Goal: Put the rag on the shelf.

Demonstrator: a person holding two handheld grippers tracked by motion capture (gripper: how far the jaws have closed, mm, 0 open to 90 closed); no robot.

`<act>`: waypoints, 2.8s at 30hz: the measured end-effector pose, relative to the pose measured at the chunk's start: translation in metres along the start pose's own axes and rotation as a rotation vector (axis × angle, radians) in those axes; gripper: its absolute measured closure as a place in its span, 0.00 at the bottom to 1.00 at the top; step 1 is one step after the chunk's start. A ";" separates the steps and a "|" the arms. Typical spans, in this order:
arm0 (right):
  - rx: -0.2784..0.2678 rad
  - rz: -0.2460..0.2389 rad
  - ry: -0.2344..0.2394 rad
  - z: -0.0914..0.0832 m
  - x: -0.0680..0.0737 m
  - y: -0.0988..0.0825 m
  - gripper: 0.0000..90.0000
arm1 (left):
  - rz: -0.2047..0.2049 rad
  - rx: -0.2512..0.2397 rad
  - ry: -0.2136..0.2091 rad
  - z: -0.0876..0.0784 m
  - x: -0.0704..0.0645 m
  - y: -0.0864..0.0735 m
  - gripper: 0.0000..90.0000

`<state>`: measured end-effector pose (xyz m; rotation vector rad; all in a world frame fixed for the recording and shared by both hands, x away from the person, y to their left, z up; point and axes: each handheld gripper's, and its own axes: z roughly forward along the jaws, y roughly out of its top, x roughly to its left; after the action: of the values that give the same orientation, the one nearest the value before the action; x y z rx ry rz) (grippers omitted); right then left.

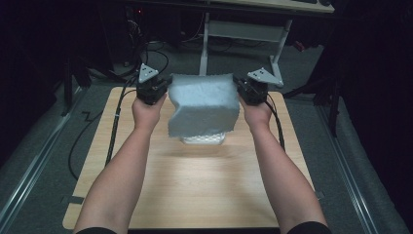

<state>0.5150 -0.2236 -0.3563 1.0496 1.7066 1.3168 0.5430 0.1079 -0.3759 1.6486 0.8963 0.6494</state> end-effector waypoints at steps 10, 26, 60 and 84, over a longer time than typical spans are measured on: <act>0.088 0.024 0.058 0.009 -0.005 -0.038 0.99 | -0.042 0.076 -0.054 0.006 0.004 -0.038 1.00; 0.148 0.055 0.068 0.000 -0.001 -0.076 0.99 | -0.113 0.160 -0.129 0.007 -0.006 -0.085 0.99; 0.190 0.097 0.087 -0.006 -0.003 -0.109 0.83 | -0.149 0.164 -0.096 -0.001 -0.004 -0.111 0.82; 0.159 0.078 0.042 -0.021 -0.018 -0.091 0.74 | -0.134 0.118 -0.029 -0.028 0.012 -0.093 0.78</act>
<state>0.4885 -0.2612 -0.4394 1.1977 1.8428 1.2755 0.5062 0.1439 -0.4595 1.6818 1.0307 0.4873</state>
